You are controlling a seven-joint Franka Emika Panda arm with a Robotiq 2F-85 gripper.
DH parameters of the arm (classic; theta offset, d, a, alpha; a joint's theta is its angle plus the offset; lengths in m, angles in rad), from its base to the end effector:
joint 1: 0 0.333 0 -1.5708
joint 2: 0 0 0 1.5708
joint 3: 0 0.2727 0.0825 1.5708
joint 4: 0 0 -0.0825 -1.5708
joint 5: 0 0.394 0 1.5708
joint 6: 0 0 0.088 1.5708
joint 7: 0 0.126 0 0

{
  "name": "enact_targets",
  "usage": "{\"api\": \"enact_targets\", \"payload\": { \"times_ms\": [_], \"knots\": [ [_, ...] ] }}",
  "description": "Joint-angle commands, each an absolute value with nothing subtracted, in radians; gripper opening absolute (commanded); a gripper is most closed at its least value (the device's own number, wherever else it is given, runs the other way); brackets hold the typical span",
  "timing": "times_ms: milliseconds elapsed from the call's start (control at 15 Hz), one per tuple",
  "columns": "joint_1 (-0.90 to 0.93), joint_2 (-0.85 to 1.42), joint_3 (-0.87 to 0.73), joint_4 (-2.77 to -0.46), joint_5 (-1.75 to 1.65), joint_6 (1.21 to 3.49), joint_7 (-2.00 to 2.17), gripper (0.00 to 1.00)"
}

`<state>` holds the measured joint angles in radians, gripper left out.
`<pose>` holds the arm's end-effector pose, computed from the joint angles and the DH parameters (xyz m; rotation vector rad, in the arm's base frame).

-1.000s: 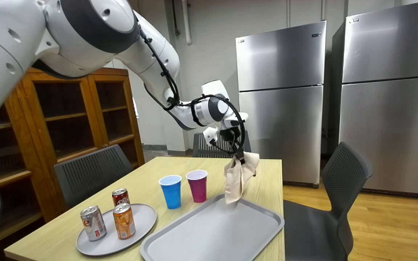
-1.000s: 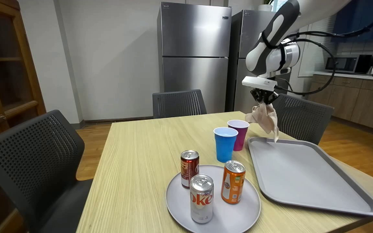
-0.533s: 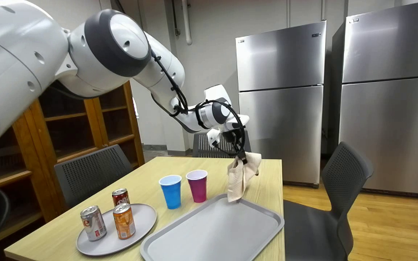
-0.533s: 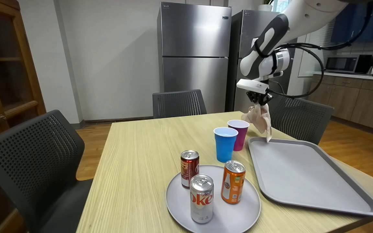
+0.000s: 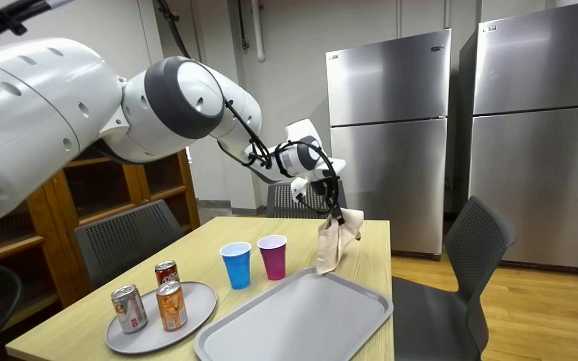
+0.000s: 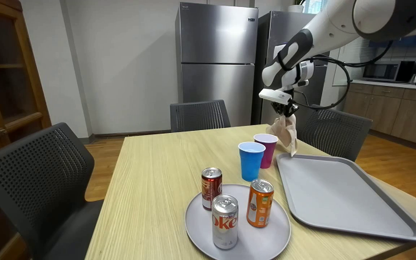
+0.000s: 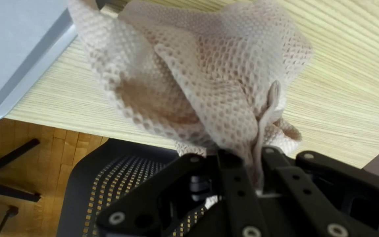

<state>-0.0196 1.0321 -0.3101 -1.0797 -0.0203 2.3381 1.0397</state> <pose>0.7540 -0.1796 0.1890 2.4511 -1.6353 0.5056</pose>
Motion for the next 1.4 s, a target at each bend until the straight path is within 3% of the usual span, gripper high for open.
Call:
{"api": "enact_targets", "payload": {
  "times_ms": [0,467,600,1133,1333],
  "knots": [
    [-0.050,1.117,-0.290,-0.916,-0.021,2.259,1.072,0.02],
    [-0.067,1.205,-0.282,-0.814,-0.026,2.205,1.077,0.02],
    [-0.069,1.221,-0.281,-0.798,-0.028,2.192,1.077,0.37],
    [-0.055,1.184,-0.289,-0.806,-0.012,2.212,1.042,0.96],
    [-0.052,1.152,-0.281,-0.836,-0.010,2.220,1.016,1.00]
  ]
}}
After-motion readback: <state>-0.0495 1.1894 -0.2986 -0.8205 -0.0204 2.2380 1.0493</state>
